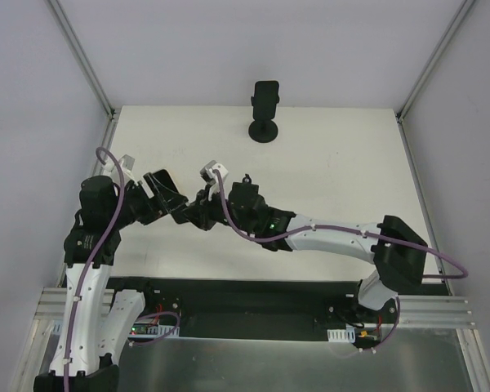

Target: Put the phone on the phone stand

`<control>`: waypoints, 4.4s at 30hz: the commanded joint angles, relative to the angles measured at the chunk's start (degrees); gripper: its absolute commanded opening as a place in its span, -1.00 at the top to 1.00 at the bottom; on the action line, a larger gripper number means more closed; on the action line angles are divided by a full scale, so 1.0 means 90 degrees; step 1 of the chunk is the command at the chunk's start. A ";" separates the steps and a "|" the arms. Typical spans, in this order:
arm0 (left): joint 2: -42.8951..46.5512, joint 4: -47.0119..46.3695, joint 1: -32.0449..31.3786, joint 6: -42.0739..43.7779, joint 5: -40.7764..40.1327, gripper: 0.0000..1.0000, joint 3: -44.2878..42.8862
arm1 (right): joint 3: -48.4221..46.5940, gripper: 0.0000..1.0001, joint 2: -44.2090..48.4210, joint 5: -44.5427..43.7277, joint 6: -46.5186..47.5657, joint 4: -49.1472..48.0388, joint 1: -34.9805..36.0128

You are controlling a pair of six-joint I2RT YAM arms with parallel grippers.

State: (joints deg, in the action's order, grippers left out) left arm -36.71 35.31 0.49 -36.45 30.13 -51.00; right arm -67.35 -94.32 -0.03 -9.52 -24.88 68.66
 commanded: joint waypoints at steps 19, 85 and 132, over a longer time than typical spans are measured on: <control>-0.0316 -0.4213 -0.0035 -0.0576 0.4774 -0.28 -0.0281 | 0.2766 0.99 0.2511 0.2776 -0.0123 -0.3386 -0.0977; -0.1322 0.0667 -0.2320 0.1159 -0.2069 1.00 -0.2829 | -0.1090 -0.05 0.1058 -0.2174 -0.0827 0.6095 -0.1438; -0.2521 -0.3513 -0.3765 0.4634 0.2608 1.00 -0.1100 | -0.0232 0.99 0.1379 0.0225 0.2131 0.4416 -0.2296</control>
State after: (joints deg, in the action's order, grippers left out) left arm -57.17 16.62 -29.02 -5.96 44.62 -60.42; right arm -71.35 -85.01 -11.27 3.97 18.39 50.70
